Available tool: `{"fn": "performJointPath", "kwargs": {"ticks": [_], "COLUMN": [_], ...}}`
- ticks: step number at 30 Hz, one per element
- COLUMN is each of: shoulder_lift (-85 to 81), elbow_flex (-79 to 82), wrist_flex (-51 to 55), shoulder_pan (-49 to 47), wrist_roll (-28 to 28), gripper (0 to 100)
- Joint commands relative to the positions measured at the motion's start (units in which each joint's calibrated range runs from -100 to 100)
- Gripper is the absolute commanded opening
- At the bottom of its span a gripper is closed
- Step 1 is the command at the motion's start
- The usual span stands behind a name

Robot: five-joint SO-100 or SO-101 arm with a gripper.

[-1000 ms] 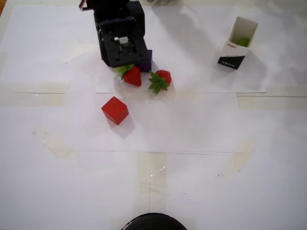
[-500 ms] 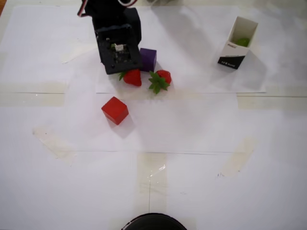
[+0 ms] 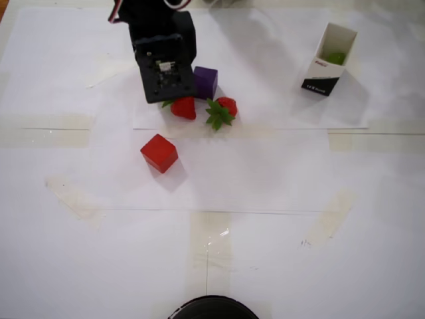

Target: Pick up the grapes and place them in the box.

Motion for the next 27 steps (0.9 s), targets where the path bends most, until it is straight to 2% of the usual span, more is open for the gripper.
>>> {"fn": "performJointPath", "kwargs": {"ticks": [1,9,22,27], "shoulder_lift": [-2.2,-2.1,-3.3,-4.6], "elbow_flex": [-1.2,-0.9,-0.8,-6.7], "wrist_flex": [-1.6,-3.0,-2.3,4.0], "shoulder_pan": [-0.7,-0.8,-1.6,-1.7], "wrist_roll": [-0.7,-0.9,-1.3,-1.1], "gripper": [14,15,9,6]}}
